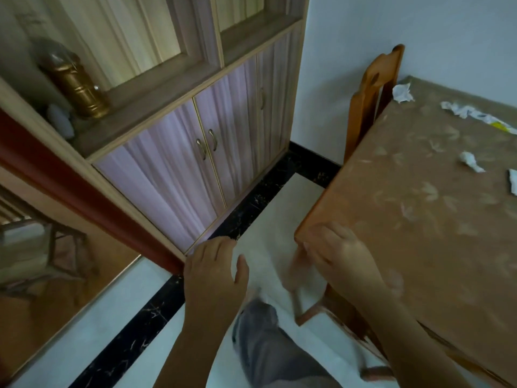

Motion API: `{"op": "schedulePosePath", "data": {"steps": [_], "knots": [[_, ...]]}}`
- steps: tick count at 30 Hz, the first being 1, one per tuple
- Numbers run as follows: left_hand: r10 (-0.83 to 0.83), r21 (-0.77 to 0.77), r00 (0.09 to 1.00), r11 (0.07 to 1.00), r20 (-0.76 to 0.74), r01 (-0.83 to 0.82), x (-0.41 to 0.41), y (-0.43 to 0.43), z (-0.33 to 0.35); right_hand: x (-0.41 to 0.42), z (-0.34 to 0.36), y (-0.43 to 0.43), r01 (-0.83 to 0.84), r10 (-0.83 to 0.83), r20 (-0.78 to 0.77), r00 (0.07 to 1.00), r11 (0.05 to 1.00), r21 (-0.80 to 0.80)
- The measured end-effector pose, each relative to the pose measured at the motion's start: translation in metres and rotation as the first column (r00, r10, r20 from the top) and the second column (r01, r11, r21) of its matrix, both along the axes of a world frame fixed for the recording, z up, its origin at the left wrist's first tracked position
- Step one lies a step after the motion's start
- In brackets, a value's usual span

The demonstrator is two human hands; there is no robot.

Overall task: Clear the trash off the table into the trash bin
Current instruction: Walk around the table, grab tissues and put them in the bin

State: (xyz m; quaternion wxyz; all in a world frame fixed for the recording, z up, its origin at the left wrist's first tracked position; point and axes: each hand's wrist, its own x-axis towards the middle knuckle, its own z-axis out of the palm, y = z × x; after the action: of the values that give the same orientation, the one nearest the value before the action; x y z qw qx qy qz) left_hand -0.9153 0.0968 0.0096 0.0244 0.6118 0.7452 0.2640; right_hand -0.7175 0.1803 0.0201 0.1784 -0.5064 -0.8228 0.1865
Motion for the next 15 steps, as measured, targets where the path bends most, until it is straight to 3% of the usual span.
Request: {"op": "schedulePosePath", "data": {"steps": [9, 15], "knots": [[-0.115, -0.011, 0.989, 0.993, -0.087, 0.115, -0.068, 0.157, 0.017, -0.055, 0.000, 0.140, 0.145, -0.143, -0.070, 0.987, 0.989, 0.028], [-0.250, -0.066, 0.968, 0.967, -0.024, 0.248, -0.076, 0.241, 0.012, -0.057, 0.008, 0.200, 0.254, -0.251, -0.064, 0.966, 0.966, 0.044]]}}
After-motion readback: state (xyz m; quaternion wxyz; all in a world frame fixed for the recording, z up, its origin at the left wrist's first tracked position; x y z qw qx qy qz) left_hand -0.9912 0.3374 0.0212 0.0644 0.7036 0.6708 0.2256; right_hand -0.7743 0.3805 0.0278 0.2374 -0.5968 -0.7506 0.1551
